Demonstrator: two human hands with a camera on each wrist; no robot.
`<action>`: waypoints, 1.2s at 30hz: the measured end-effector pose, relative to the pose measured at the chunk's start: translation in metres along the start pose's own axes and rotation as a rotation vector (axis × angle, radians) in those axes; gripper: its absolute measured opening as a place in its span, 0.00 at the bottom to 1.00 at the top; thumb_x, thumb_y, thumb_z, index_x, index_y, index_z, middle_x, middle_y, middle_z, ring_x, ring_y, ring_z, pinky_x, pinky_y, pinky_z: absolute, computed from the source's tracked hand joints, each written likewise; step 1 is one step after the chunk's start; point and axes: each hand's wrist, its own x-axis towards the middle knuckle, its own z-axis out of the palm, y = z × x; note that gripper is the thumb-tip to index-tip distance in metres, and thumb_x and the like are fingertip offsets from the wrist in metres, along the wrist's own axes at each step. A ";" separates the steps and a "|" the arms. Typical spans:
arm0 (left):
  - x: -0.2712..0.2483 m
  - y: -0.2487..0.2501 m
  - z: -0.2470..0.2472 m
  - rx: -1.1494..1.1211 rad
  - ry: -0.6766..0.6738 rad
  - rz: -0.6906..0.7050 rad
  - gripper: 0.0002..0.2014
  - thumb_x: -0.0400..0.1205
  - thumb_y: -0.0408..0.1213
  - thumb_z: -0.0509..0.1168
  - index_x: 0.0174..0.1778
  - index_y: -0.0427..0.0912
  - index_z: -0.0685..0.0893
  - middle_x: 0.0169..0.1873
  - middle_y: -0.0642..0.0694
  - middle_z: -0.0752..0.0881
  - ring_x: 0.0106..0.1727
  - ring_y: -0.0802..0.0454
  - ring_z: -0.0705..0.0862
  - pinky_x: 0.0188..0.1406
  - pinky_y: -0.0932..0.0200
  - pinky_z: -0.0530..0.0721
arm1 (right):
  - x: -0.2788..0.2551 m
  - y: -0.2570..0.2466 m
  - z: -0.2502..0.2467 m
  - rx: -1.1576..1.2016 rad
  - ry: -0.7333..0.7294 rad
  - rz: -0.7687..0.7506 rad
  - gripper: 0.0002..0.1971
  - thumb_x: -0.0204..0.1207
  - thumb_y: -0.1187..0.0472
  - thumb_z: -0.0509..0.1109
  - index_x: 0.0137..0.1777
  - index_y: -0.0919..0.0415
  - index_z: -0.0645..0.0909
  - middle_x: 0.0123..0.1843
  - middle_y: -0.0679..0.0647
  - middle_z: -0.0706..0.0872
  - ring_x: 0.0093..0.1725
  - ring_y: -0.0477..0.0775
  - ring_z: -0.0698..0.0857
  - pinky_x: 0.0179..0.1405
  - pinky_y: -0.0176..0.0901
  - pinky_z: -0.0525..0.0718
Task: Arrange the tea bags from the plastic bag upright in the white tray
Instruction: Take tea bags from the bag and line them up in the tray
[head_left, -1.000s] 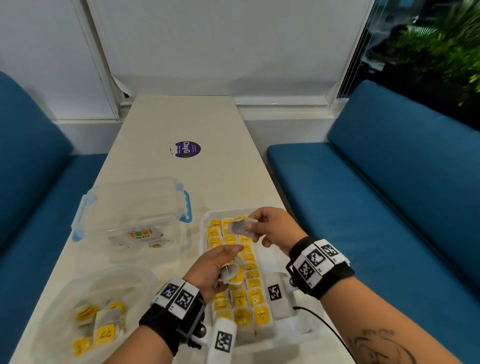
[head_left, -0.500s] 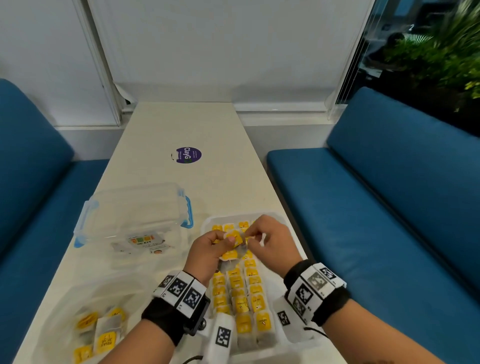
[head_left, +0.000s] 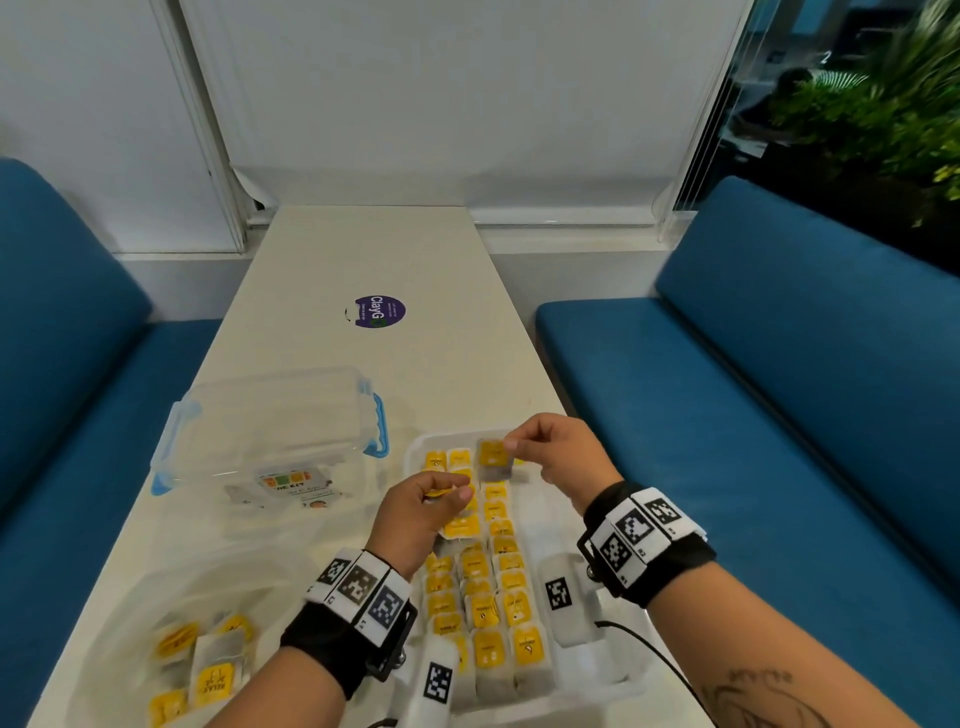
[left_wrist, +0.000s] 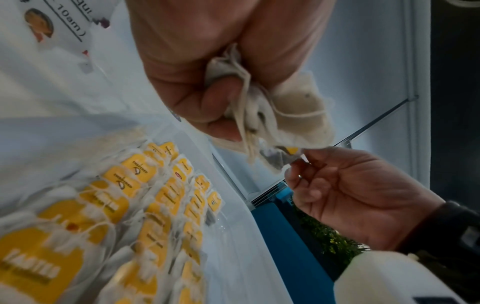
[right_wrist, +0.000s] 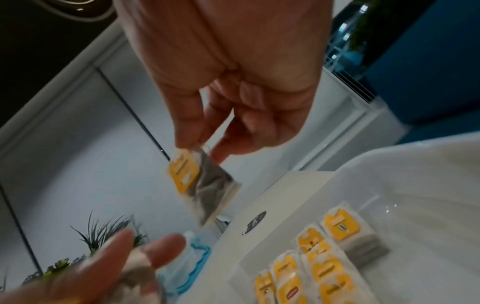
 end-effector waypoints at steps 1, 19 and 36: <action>0.000 -0.002 0.001 -0.002 0.001 -0.017 0.09 0.78 0.33 0.68 0.53 0.34 0.85 0.48 0.45 0.86 0.35 0.63 0.87 0.16 0.69 0.77 | 0.001 -0.001 -0.002 0.017 0.005 0.033 0.11 0.73 0.69 0.72 0.32 0.56 0.80 0.32 0.49 0.84 0.30 0.42 0.77 0.23 0.31 0.70; 0.006 -0.003 0.016 0.139 -0.099 -0.085 0.23 0.56 0.44 0.77 0.43 0.33 0.87 0.35 0.43 0.85 0.36 0.49 0.82 0.40 0.55 0.79 | -0.014 0.005 0.012 0.010 -0.085 0.135 0.08 0.76 0.68 0.69 0.36 0.60 0.77 0.28 0.55 0.80 0.26 0.49 0.76 0.18 0.34 0.71; 0.002 -0.002 0.016 0.061 -0.071 -0.192 0.05 0.75 0.42 0.72 0.40 0.47 0.83 0.41 0.46 0.84 0.42 0.50 0.79 0.35 0.59 0.70 | -0.009 0.012 0.008 -0.040 -0.099 0.162 0.06 0.74 0.64 0.74 0.38 0.60 0.79 0.27 0.54 0.80 0.25 0.47 0.76 0.18 0.33 0.71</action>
